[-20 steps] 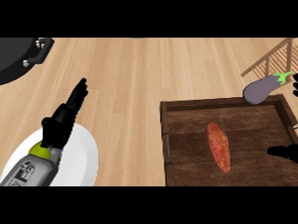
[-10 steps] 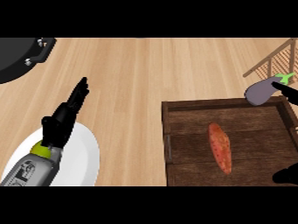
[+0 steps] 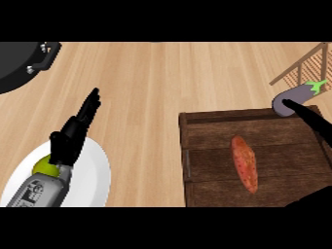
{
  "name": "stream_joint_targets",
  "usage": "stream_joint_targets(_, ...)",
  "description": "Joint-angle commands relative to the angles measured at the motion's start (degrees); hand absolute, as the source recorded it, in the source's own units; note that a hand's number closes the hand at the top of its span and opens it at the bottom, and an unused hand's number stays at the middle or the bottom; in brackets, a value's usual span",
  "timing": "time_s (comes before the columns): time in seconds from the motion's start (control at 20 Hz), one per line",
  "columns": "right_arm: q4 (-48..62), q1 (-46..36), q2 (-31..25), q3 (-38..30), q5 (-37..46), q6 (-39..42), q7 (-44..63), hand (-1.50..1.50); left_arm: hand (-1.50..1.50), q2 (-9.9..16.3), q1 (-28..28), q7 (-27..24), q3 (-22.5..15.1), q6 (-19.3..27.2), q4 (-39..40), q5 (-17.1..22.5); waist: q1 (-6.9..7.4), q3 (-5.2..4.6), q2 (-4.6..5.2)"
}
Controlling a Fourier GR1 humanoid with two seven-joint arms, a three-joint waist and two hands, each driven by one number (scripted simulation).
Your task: Pick the sweet potato from the tray and place it in the tiered shelf
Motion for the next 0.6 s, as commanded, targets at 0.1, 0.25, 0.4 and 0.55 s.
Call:
stream_joint_targets(0.1,-5.12,3.23,4.8,1.04,7.2,1.89,3.96,-1.5,0.0,-2.33,-2.9,2.23,1.9,-1.06,2.09,-2.82,-0.47,0.03,-0.04)
stream_joint_targets(0.25,0.59,-1.94,6.65,-0.22,7.32,4.27,5.07,-1.5,0.0,-2.9,-1.16,-1.06,3.26,-3.06,3.93,-2.41,-0.17,0.01,0.06)
stream_joint_targets(0.4,3.91,-5.21,9.92,1.98,9.13,4.27,6.8,-1.5,0.0,-1.44,-2.35,3.57,4.38,-2.78,-1.23,-3.33,0.09,0.01,0.05)
stream_joint_targets(0.55,1.58,-2.67,11.91,1.42,10.78,5.62,6.48,-1.5,0.0,-2.78,4.58,0.12,2.99,-3.55,-3.68,-4.85,0.05,0.02,-0.02)
